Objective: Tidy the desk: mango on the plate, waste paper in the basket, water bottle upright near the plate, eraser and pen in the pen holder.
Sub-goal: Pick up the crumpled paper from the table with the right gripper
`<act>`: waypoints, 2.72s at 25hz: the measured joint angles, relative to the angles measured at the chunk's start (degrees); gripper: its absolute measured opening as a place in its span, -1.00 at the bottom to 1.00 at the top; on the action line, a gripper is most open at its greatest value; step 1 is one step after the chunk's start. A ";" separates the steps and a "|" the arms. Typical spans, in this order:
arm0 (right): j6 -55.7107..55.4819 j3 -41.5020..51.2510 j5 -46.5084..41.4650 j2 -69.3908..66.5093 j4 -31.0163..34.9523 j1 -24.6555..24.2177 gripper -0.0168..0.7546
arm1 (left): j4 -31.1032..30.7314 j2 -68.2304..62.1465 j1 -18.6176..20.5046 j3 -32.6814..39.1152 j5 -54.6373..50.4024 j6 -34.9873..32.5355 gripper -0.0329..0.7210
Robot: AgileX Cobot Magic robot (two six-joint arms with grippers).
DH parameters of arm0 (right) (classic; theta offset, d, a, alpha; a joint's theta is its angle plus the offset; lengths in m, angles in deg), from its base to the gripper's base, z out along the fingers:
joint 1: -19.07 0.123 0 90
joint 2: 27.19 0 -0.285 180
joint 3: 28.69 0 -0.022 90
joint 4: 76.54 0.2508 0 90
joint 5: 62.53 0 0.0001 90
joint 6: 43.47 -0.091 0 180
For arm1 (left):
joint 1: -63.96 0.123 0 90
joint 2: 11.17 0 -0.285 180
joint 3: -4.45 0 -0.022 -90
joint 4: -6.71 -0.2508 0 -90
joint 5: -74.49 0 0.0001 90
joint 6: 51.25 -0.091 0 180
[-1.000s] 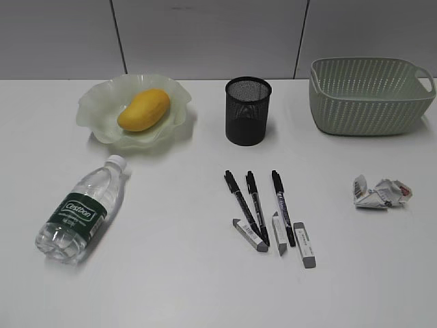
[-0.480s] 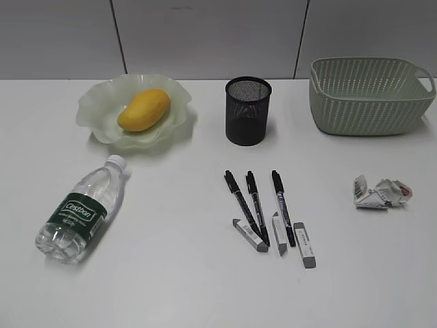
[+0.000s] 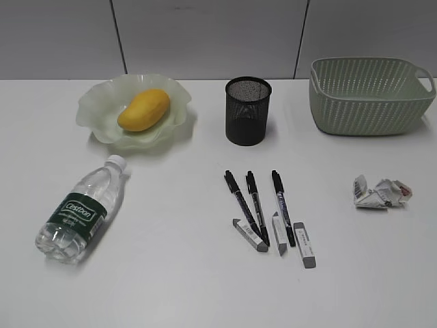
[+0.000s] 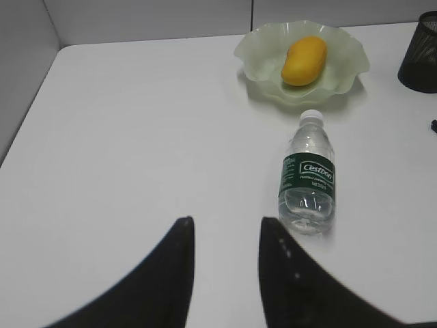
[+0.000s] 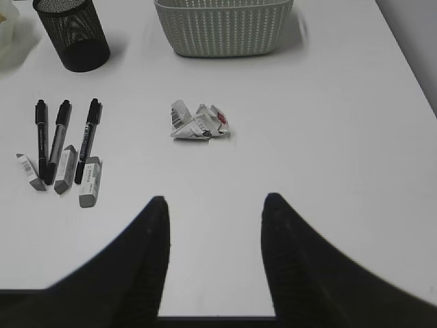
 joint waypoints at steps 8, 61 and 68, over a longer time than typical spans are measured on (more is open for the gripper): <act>0.00 0.00 0.00 0.00 0.00 0.00 -0.02 | 0.00 0.00 0.00 0.00 0.05 0.00 -0.28; 22.91 -20.37 32.28 -97.35 4.41 0.00 0.25 | 0.00 0.00 0.00 0.00 0.16 0.00 -0.28; 23.89 -22.48 35.50 -105.46 2.08 0.00 0.16 | 0.00 0.00 0.00 0.00 0.21 0.00 -0.28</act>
